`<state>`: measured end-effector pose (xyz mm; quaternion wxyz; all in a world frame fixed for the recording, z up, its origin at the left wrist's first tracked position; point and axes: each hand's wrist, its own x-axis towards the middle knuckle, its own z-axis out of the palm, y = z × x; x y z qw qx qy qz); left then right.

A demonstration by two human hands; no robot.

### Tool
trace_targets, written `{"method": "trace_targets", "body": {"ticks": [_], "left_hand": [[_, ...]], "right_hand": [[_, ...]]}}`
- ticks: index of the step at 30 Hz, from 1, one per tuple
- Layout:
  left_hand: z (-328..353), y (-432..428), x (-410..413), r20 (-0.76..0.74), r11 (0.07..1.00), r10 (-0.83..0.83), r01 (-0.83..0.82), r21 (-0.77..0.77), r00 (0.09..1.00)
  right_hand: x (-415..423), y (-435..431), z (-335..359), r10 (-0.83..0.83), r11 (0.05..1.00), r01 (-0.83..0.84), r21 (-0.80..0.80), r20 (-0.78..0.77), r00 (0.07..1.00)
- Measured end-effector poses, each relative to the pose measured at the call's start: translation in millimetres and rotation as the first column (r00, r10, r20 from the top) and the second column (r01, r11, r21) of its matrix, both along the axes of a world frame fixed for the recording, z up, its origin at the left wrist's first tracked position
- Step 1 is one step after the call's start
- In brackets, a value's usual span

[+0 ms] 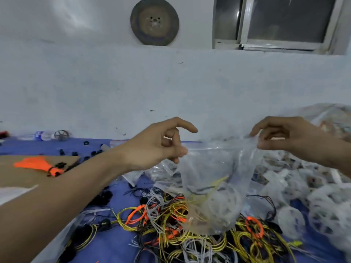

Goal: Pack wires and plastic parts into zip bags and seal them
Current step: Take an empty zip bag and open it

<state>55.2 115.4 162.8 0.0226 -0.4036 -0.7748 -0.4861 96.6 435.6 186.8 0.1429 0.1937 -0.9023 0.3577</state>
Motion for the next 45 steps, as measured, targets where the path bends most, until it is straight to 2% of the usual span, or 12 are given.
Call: {"method": "trace_targets", "body": {"ticks": [5, 8, 11, 16, 19, 23, 26, 32, 38, 41, 43, 45], "left_hand": [[-3, 14, 7, -0.105, 0.995, -0.003, -0.007, -0.104, 0.994], [-6, 31, 15, -0.132, 0.989, -0.035, 0.015, -0.149, 0.991], [-12, 43, 20, -0.170, 0.995, -0.039, 0.023, -0.098, 0.985], [-27, 48, 18, -0.146, 0.989, 0.136, -0.143, -0.040, 0.980], [-33, 52, 21, -0.279, 0.975, 0.165, -0.199, -0.096, 0.946], [-32, 49, 24, -0.195, 0.992, 0.103, -0.114, -0.049, 0.975], [-28, 46, 24, -0.210, 0.993, 0.068, -0.086, -0.076, 0.975], [-33, 33, 21, -0.234, 0.986, 0.126, -0.147, -0.073, 0.964], [-39, 45, 26, -0.436, 0.958, 0.132, -0.227, -0.175, 0.890], [-40, 40, 21, -0.361, 0.967, 0.171, -0.227, -0.118, 0.917], [-42, 41, 20, -0.294, 0.969, 0.180, -0.220, -0.109, 0.939], [-41, 47, 21, -0.306, 0.961, 0.181, -0.234, -0.148, 0.935]], "right_hand": [[6, -1, -9, -0.010, 0.998, 0.005, 0.060, 0.081, 0.997], [13, -37, -14, 0.091, 0.988, -0.105, 0.116, 0.120, 0.989], [7, -71, -23, 0.188, 0.980, -0.194, 0.047, 0.113, 0.976], [1, -75, -30, 0.171, 0.985, -0.168, -0.043, 0.075, 0.982], [3, -76, -33, 0.178, 0.984, -0.175, -0.047, 0.072, 0.981], [6, -78, -35, 0.163, 0.986, -0.163, 0.020, -0.004, 0.987], [9, -82, -35, 0.171, 0.984, -0.169, 0.047, -0.050, 0.984], [14, -76, -38, 0.157, 0.982, -0.142, 0.127, -0.112, 0.981], [17, -81, -42, 0.172, 0.970, -0.129, 0.204, -0.206, 0.963], [18, -70, -43, 0.139, 0.971, -0.087, 0.221, -0.233, 0.963], [17, -68, -47, 0.124, 0.941, -0.022, 0.337, -0.283, 0.951], [16, -73, -52, 0.125, 0.922, 0.007, 0.387, -0.314, 0.941]]}}
